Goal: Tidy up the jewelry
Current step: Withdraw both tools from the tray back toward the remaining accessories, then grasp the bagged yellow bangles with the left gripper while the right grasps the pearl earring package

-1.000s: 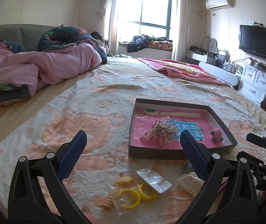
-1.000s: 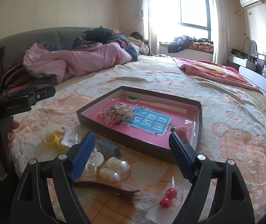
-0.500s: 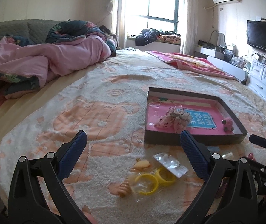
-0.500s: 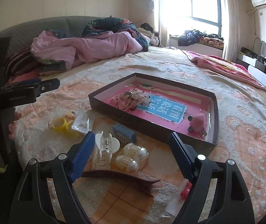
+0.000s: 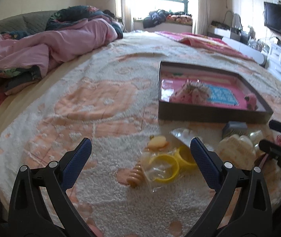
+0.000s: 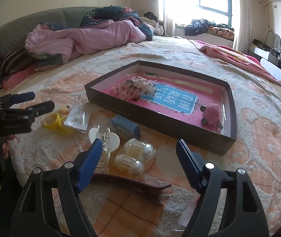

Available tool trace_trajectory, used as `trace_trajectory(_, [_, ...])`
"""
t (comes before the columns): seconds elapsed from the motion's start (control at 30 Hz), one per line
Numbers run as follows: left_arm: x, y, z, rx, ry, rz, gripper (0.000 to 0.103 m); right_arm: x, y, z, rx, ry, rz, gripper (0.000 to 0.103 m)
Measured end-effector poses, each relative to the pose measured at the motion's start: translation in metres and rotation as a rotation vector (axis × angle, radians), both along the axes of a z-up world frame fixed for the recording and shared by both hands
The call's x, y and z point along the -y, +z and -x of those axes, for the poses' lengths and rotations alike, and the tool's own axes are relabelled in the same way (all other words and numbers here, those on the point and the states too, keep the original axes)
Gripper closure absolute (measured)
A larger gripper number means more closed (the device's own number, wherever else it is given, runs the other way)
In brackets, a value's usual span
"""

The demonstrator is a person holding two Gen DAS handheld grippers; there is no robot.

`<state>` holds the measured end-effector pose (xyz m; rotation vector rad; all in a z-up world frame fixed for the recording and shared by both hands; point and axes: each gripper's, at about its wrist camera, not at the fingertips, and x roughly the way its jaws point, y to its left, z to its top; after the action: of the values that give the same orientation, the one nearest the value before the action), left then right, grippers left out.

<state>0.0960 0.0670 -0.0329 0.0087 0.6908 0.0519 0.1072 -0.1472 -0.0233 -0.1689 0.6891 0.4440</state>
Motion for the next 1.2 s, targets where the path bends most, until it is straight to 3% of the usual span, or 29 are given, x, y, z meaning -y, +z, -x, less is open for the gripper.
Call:
trace_trajectory(0.3, [-0.006,-0.009,-0.003,-0.048,0.004,0.035,0.012,-0.004,-0.010,-0.005,-0.022,-0.011,0.033,0.038])
trace_trajectory(0.67, [-0.007,-0.021,-0.009,-0.119,-0.028,0.098,0.046,-0.006,-0.016,-0.015,-0.076,-0.013,0.022,0.058])
trace_trajectory(0.83, [-0.006,-0.023,-0.010,-0.149,-0.068,0.171,0.055,-0.007,-0.016,-0.016,-0.085,-0.006,0.016,0.059])
trace_trajectory(1.0, [-0.006,-0.024,-0.010,-0.179,-0.090,0.237,0.057,-0.007,-0.016,-0.013,-0.075,-0.002,0.014,0.060])
trace_trajectory(1.2, [-0.003,-0.019,-0.001,-0.171,-0.103,0.264,0.074,-0.005,-0.015,-0.011,-0.073,-0.001,0.002,0.060])
